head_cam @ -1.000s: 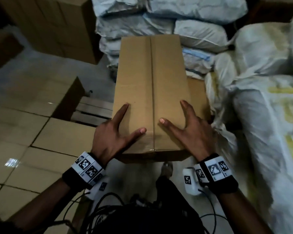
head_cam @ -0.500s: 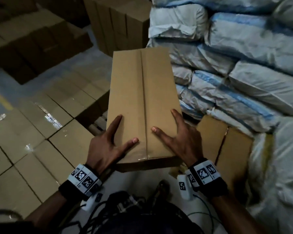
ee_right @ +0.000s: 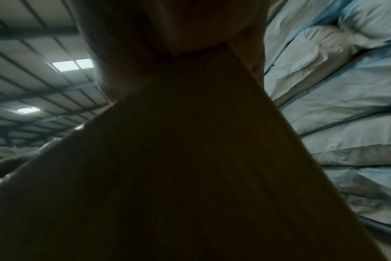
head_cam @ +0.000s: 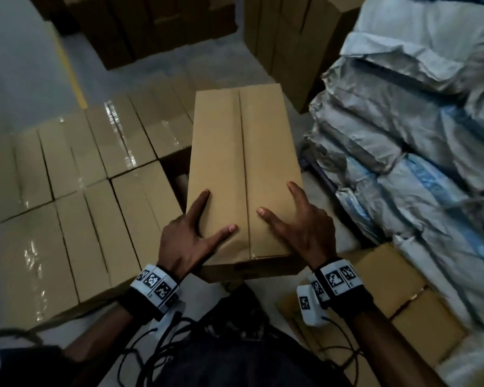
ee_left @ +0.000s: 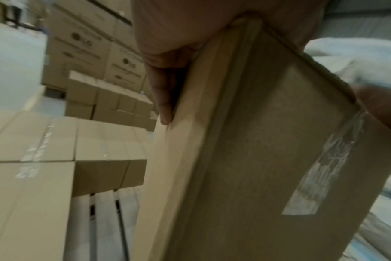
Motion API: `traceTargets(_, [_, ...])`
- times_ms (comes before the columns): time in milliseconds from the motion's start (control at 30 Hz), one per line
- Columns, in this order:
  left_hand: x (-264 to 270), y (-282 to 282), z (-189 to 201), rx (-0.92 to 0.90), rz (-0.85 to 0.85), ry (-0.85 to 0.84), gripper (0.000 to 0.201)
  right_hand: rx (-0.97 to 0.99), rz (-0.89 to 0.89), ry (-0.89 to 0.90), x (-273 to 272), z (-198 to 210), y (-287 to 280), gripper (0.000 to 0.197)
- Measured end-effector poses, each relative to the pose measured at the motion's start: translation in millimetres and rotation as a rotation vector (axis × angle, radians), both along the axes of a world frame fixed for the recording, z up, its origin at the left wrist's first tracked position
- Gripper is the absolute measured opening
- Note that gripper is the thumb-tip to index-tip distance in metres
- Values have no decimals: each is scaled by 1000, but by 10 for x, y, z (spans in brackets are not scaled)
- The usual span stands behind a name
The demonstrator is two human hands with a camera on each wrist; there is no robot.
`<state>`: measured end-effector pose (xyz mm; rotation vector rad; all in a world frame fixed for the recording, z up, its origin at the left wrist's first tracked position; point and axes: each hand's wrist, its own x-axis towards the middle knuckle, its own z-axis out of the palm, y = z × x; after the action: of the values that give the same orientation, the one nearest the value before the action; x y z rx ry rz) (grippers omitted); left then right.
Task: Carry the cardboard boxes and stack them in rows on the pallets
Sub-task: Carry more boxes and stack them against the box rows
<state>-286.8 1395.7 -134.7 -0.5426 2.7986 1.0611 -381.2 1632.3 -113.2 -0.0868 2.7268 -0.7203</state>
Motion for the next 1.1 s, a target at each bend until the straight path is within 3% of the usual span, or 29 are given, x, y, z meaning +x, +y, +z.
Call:
traceTargets(200, [-497, -64, -416, 25, 82, -83, 106, 18, 101, -91, -711, -438, -148, 103])
traceTargets(567, [-719, -103, -1412, 97, 298, -35, 101, -27, 188, -202, -1171, -1553, -339, 101])
traceTargets(1100, [-671, -88, -3998, 200, 541, 28, 93, -72, 303, -193, -1586, -4034, -732, 95])
